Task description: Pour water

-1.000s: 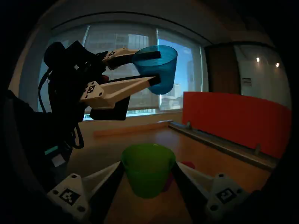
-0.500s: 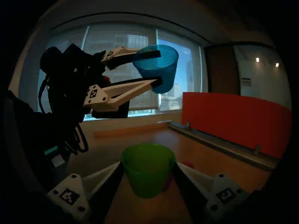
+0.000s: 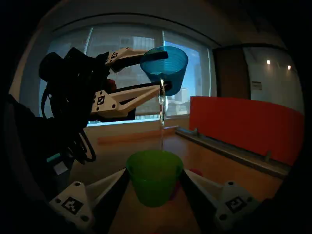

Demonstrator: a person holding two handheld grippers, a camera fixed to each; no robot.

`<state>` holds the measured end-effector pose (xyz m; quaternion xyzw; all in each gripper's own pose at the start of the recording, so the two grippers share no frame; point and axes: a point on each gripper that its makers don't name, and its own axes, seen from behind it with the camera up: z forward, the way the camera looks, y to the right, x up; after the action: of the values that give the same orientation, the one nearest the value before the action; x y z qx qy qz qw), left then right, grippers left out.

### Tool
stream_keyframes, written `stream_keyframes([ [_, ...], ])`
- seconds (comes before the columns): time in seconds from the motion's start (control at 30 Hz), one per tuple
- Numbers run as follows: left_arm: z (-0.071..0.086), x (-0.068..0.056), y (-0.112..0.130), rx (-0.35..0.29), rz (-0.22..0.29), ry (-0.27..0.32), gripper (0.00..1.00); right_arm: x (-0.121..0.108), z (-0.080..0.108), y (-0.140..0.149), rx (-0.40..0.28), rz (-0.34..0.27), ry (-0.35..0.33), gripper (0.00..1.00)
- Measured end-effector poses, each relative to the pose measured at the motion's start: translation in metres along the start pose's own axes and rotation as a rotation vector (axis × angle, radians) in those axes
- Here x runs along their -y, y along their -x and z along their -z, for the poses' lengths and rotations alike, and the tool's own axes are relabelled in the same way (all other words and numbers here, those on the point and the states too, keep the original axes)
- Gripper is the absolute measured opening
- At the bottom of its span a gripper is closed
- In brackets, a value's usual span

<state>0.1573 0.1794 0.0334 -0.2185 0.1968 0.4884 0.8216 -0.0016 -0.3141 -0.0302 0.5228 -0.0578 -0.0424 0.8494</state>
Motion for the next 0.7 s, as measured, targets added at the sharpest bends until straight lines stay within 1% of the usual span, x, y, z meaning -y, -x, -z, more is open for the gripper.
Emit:
stream_keyframes([
  [0.37, -0.0001, 0.0011, -0.0036, -0.009, -0.015, -0.005, 0.84, -0.0015, 0.0001, -0.0009, 0.000, 0.002, 0.005, 0.90],
  [0.7, 0.0021, 0.0060, -0.0081, -0.016, -0.041, -0.014, 0.84, -0.0022, 0.0000, -0.0032, -0.003, 0.004, 0.008, 0.90],
])
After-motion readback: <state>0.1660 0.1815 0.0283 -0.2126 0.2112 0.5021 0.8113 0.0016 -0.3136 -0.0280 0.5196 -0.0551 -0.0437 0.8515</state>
